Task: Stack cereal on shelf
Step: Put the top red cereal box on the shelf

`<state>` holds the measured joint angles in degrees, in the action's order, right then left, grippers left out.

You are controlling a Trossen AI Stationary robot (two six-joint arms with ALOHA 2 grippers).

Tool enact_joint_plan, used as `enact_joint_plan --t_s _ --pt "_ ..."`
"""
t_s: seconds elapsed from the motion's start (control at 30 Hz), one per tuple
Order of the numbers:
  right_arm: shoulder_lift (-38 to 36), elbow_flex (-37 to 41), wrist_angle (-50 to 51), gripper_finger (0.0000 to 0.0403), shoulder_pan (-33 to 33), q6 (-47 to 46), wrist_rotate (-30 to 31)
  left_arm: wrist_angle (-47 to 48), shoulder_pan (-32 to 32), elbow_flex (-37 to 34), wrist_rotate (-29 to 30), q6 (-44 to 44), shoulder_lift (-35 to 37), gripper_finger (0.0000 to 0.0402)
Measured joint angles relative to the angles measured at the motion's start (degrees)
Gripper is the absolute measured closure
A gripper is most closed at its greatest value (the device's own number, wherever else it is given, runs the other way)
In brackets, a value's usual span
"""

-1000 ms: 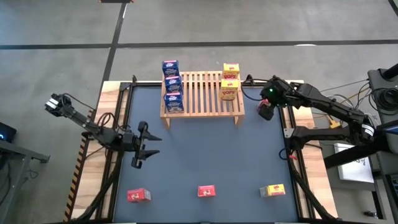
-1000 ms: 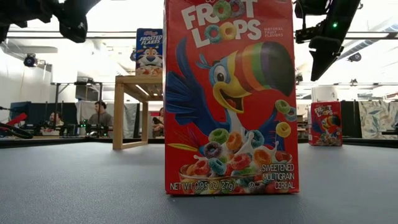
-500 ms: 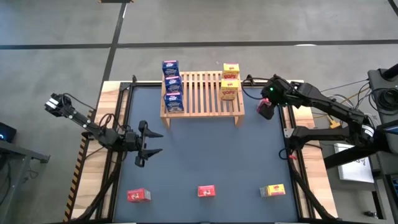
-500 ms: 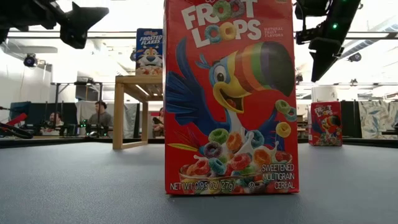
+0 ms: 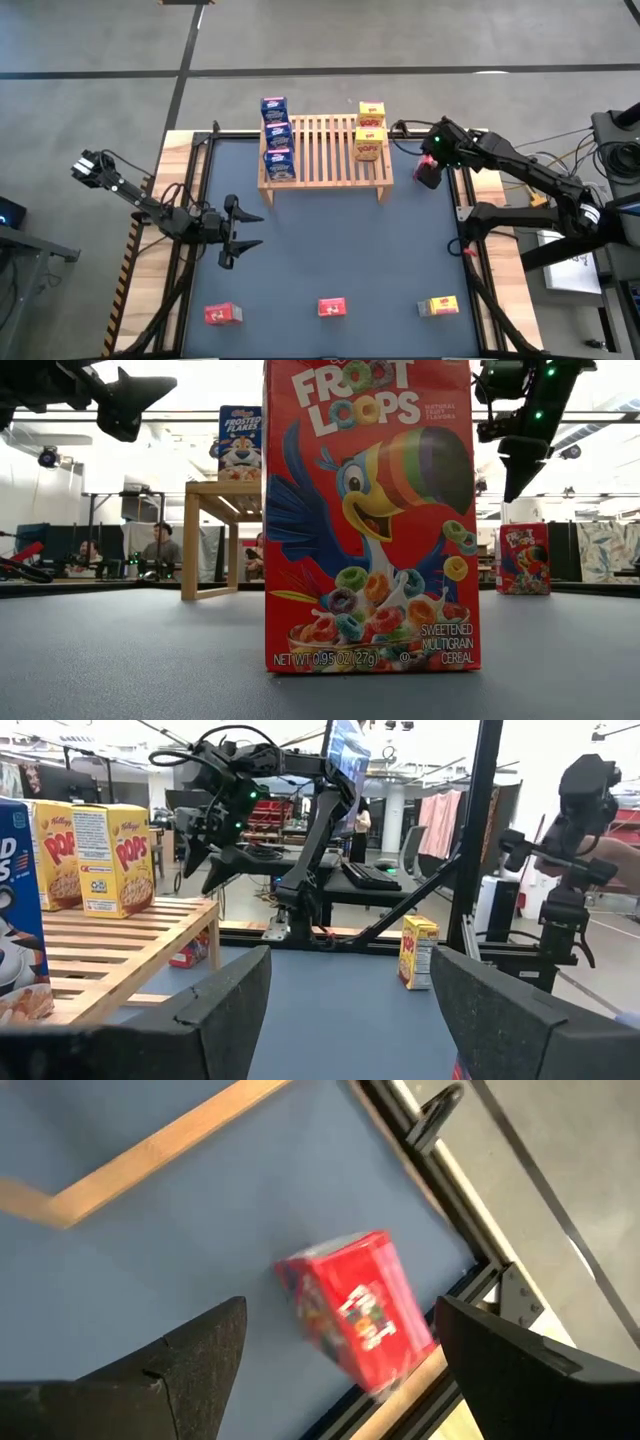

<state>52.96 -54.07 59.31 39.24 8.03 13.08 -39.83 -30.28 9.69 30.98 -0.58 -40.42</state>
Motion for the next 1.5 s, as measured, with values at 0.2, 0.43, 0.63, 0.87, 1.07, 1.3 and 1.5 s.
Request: enact_joint_plan --t_s 0.2,0.43,0.63,0.87,1.07,1.3,1.5 --pt "3.4 -1.1 -0.3 0.0089 3.5 3.1 0.0 0.0 0.0 0.0 0.0 0.0 0.0 0.0143" --pt "9.5 -1.7 0.2 0.0089 6.4 8.5 -0.2 0.2 0.0 0.0 0.0 -0.6 0.0 0.0143" --pt "12.4 -1.7 0.0 0.0089 8.6 11.0 -4.1 1.1 0.0 0.0 0.0 -1.9 0.0 0.0143" --pt "13.6 -1.7 -0.9 0.0089 12.5 12.7 -4.4 1.1 0.0 0.0 -0.1 -1.9 0.0 0.0143" --pt "14.0 0.1 -2.1 0.0090 14.8 13.6 -7.5 1.2 0.0 0.0 -0.1 -1.9 0.0 0.0143" --pt "13.9 2.3 -3.6 0.0092 15.0 13.0 -7.6 1.1 0.0 0.0 -0.1 -1.9 0.0 0.0143" --pt "14.0 3.2 -4.9 0.0110 15.0 13.1 -7.6 1.1 0.0 0.0 -0.1 -1.9 0.0 0.0143"
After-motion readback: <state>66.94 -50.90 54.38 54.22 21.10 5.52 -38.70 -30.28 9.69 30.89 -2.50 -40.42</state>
